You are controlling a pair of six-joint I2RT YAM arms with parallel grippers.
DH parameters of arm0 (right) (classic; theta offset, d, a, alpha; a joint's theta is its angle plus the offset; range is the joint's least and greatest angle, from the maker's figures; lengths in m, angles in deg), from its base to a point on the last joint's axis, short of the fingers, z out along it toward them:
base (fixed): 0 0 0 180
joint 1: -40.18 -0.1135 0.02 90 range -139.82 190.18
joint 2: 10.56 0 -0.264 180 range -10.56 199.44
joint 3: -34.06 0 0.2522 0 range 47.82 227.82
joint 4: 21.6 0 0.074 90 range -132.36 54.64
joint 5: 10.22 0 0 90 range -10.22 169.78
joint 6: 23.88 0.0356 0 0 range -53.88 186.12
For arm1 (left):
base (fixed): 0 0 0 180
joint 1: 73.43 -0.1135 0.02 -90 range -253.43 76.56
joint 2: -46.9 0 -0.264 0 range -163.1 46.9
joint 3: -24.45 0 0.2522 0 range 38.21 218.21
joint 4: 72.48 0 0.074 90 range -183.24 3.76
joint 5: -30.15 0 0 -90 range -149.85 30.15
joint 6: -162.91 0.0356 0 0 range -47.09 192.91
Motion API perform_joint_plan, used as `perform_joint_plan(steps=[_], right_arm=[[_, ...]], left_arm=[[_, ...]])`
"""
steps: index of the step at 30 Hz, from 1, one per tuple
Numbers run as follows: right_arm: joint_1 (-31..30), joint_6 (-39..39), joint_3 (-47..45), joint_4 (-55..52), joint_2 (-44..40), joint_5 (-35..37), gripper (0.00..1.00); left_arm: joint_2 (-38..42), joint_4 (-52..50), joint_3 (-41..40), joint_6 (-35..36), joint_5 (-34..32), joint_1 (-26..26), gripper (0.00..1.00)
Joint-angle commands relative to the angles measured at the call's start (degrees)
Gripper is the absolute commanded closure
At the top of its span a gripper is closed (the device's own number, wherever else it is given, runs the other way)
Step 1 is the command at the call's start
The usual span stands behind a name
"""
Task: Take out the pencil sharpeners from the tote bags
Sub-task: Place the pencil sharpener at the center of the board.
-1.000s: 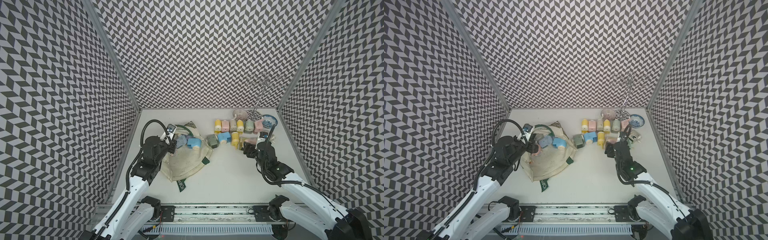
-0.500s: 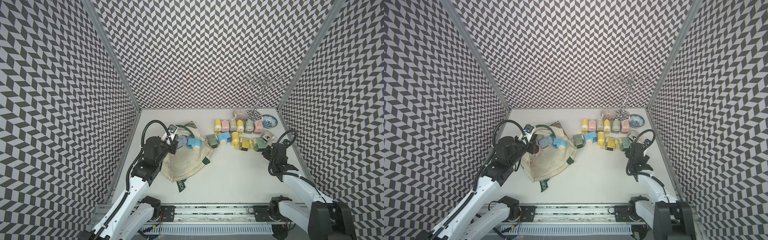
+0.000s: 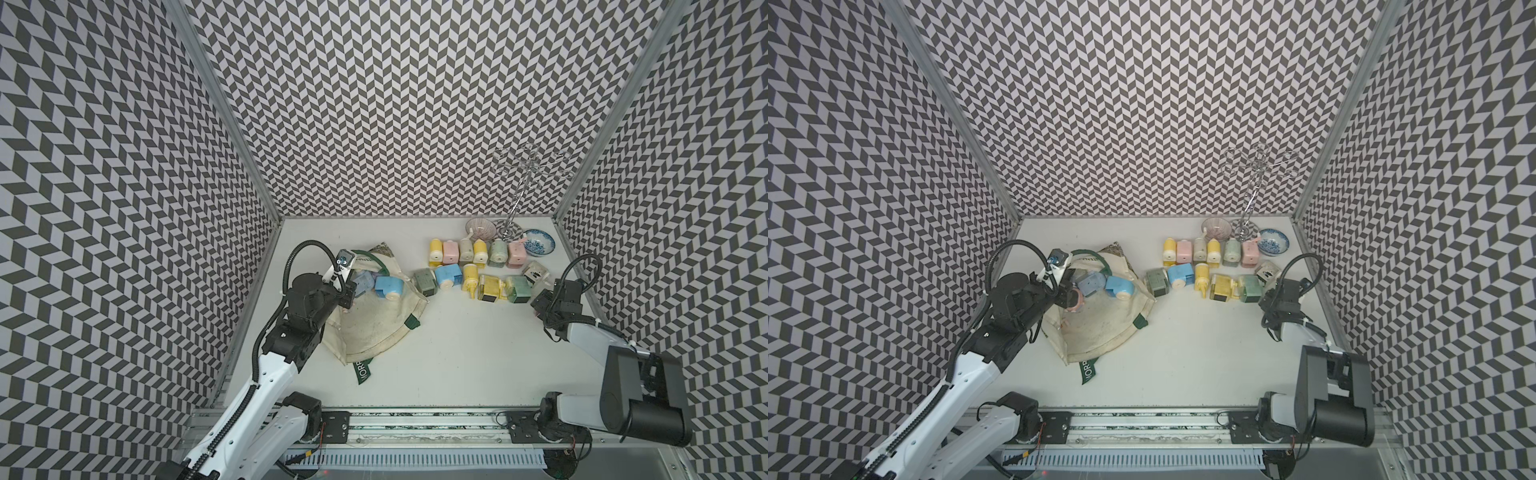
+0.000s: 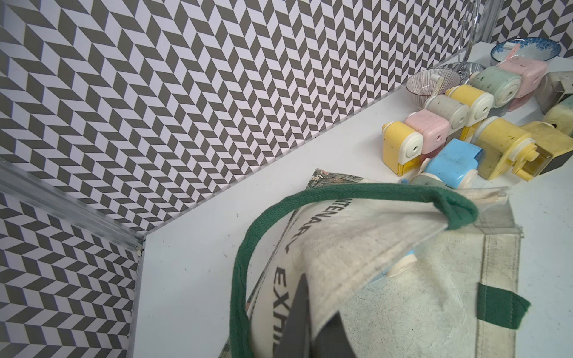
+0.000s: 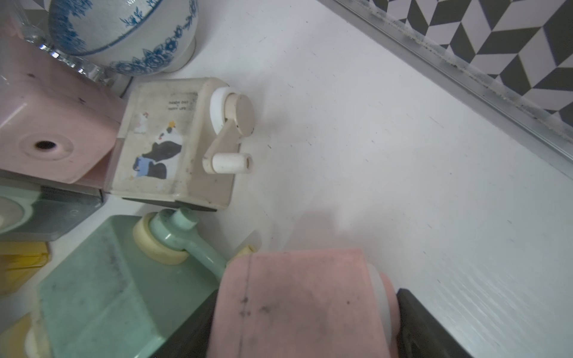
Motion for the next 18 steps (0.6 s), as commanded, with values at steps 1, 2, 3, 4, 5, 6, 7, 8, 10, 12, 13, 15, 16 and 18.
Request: perform_joint_plan(steps=[1,2,3,4,5,6,7,8,10,12,13,15,16,18], right_arm=[[0.8,0.4,1.1,1.4,0.4,-1.6,0.45],[0.9,0.4,1.2,1.2,0.5,-1.4,0.44],[0.9,0.1,1.5,0.8,0.7,-1.2,0.42],[0.9,-0.6,1.7,0.4,0.9,-1.1,0.4],[0.9,-1.0,2.1,-0.1,1.2,-0.9,0.38],[0.9,-1.2,2.2,-0.5,1.2,-0.6,0.36],[0.9,-1.5,2.1,-0.7,1.1,-0.4,0.34],[0.9,-1.7,1.9,-0.9,1.0,-0.2,0.32],[0.9,-2.2,1.5,-0.9,0.4,0.0,0.28],[0.9,-2.4,1.4,-1.1,0.2,0.1,0.25],[0.9,-2.6,1.3,-1.0,0.1,0.0,0.24],[0.9,-3.4,1.4,-1.1,0.4,-0.5,0.23],[0.9,-3.6,1.4,-1.3,0.4,-0.5,0.23],[0.9,-3.9,1.1,-1.4,0.2,-0.3,0.21]], left_arm=[[1.2,3.0,0.1,-0.5,1.3,0.7,1.0],[1.3,3.1,0.0,-0.5,1.1,0.7,1.0],[1.3,3.1,-0.1,-0.5,1.1,0.8,1.0],[1.2,3.1,0.0,-0.5,1.2,0.9,1.0],[1.2,3.2,0.0,-0.5,1.3,0.9,1.0],[1.1,3.2,0.0,-0.5,1.4,0.9,1.0],[1.0,3.1,0.1,-0.5,1.4,0.9,1.0],[1.0,3.1,0.1,-0.5,1.5,0.9,1.0],[1.0,3.2,0.0,-0.6,1.6,0.9,1.0],[1.1,3.2,0.0,-0.6,1.8,1.0,1.0],[1.2,3.3,0.0,-0.3,1.8,1.2,1.0],[1.6,3.6,-0.3,0.1,1.6,1.3,1.0],[1.7,3.7,-0.5,0.0,1.4,1.4,1.0],[1.8,3.7,-0.6,0.0,1.3,1.8,1.0]])
